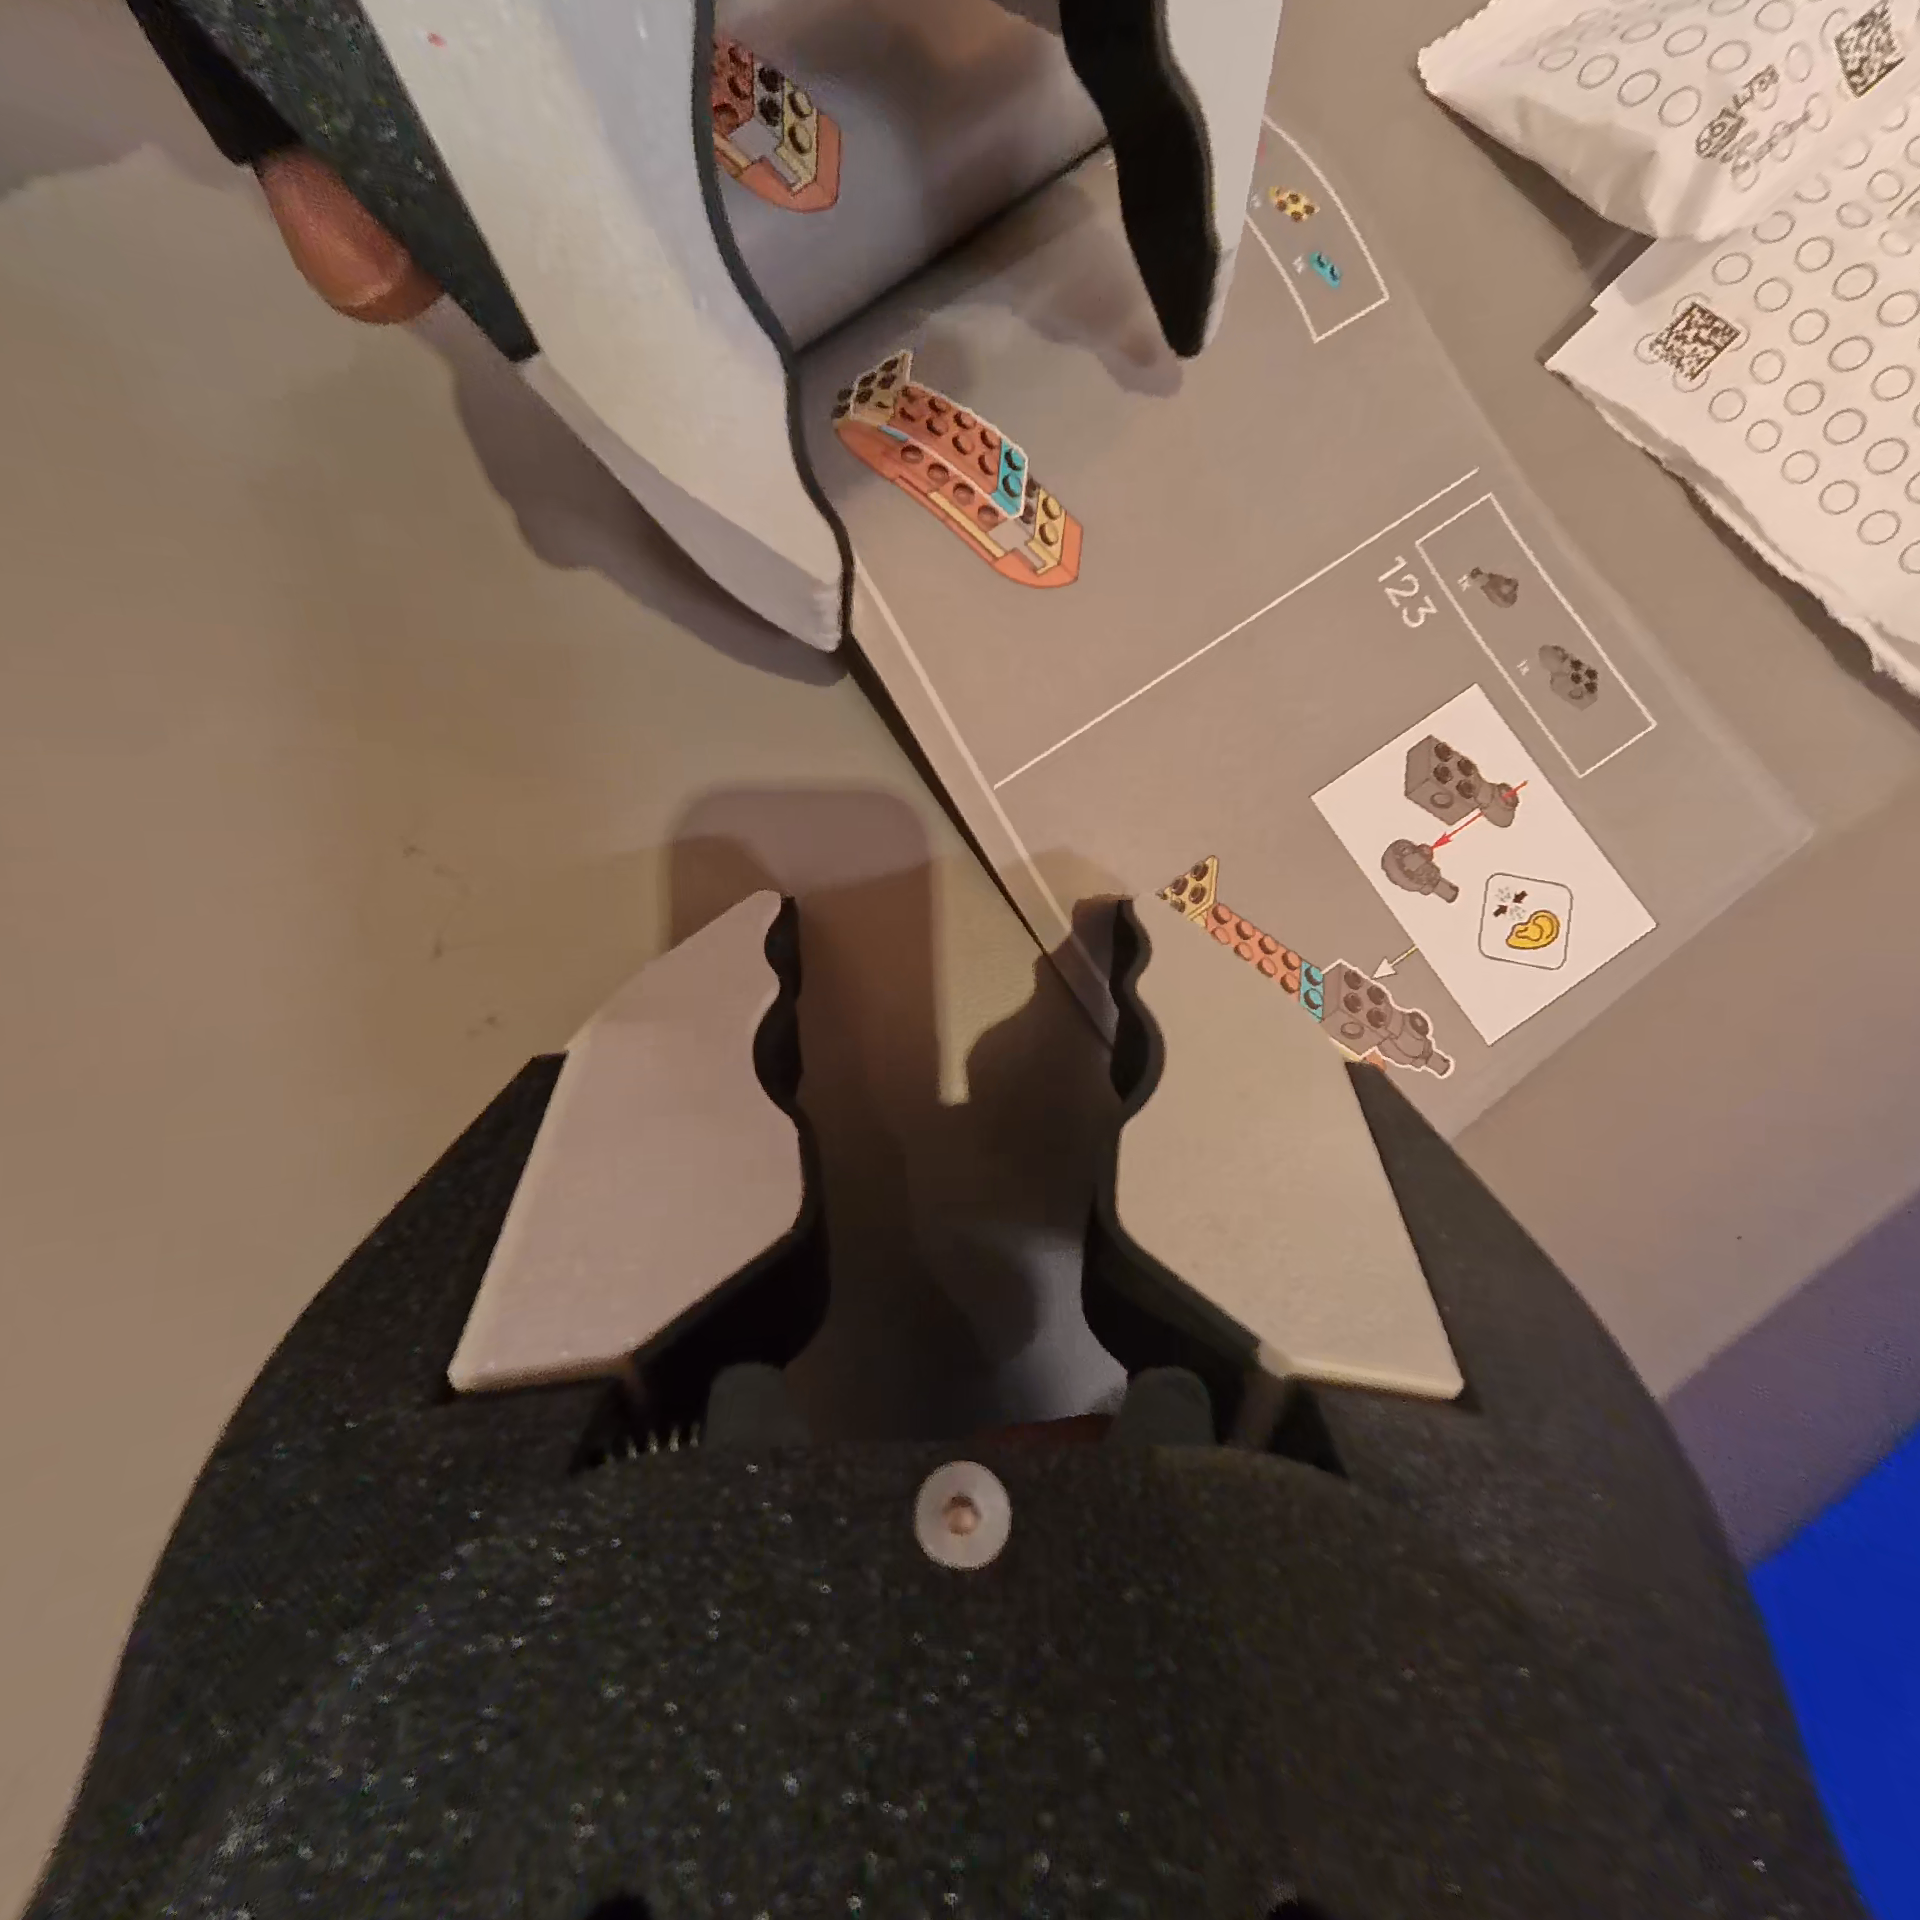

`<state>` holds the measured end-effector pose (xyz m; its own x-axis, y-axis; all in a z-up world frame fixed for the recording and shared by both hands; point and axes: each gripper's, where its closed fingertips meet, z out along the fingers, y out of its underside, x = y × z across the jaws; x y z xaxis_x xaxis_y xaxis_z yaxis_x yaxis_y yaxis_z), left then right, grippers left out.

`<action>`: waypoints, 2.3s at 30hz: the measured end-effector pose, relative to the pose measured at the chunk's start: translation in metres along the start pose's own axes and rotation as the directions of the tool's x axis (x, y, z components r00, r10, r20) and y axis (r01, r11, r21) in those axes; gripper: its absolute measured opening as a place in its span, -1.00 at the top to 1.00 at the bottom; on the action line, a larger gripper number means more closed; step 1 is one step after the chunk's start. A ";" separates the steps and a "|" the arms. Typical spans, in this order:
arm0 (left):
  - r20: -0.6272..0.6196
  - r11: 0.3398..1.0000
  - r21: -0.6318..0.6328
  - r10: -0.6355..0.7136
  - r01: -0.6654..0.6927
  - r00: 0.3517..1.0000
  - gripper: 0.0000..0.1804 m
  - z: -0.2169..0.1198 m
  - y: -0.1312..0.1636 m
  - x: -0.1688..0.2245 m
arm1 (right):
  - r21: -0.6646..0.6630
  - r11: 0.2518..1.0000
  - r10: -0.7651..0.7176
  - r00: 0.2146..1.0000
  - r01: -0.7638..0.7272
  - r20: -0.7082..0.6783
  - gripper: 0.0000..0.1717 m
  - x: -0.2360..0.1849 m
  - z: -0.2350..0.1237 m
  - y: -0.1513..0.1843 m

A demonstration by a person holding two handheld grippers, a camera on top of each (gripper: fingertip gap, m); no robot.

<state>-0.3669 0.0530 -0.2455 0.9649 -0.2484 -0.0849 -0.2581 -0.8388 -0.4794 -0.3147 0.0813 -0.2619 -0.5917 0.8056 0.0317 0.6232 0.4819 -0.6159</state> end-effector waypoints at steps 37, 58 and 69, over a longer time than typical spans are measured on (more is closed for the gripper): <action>-0.026 0.996 0.025 -0.084 0.085 0.996 0.26 -0.012 0.000 -0.004 | 0.106 0.991 -0.074 0.997 0.077 -0.030 0.36 -0.017 -0.005 -0.014; 0.013 0.996 0.004 -0.085 0.085 0.996 0.27 -0.019 0.001 -0.006 | 0.181 0.947 -0.252 0.964 0.264 -0.091 0.42 -0.047 0.001 -0.031; 0.010 0.996 0.006 -0.084 0.084 0.996 0.31 -0.022 0.000 -0.004 | 0.155 0.970 -0.147 0.960 0.187 -0.238 0.43 -0.017 0.010 -0.036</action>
<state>-0.3714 0.0436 -0.2255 0.9837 -0.1720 -0.0529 -0.1756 -0.8538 -0.4901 -0.3319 0.0466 -0.2482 -0.5378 0.7848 0.3080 0.4149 0.5644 -0.7136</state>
